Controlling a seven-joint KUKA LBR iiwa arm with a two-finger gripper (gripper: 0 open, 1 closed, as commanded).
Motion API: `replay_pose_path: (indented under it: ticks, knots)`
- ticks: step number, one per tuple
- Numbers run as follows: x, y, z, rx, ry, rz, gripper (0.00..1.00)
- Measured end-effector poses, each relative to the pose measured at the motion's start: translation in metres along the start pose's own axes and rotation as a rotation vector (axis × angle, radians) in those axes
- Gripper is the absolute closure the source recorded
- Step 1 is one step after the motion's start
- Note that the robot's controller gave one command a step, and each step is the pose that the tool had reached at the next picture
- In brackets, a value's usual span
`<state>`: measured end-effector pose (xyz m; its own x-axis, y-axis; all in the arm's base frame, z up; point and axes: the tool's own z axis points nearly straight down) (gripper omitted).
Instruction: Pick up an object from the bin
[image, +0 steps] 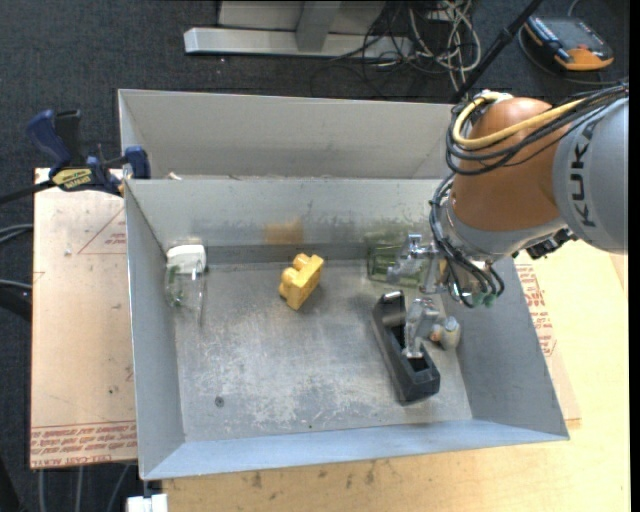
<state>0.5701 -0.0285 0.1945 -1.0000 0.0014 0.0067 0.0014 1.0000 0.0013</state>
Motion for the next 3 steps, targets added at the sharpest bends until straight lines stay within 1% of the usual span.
replay_pose_path:
  ticks: [1, 2, 3]
  knots:
    - [-0.002, 0.000, -0.004, 0.001, -0.008, -0.001, 0.00]
    - [0.021, -0.015, 0.014, 0.000, -0.014, -0.085, 0.00]
    - [0.020, -0.047, 0.070, 0.003, -0.013, -0.158, 0.00]
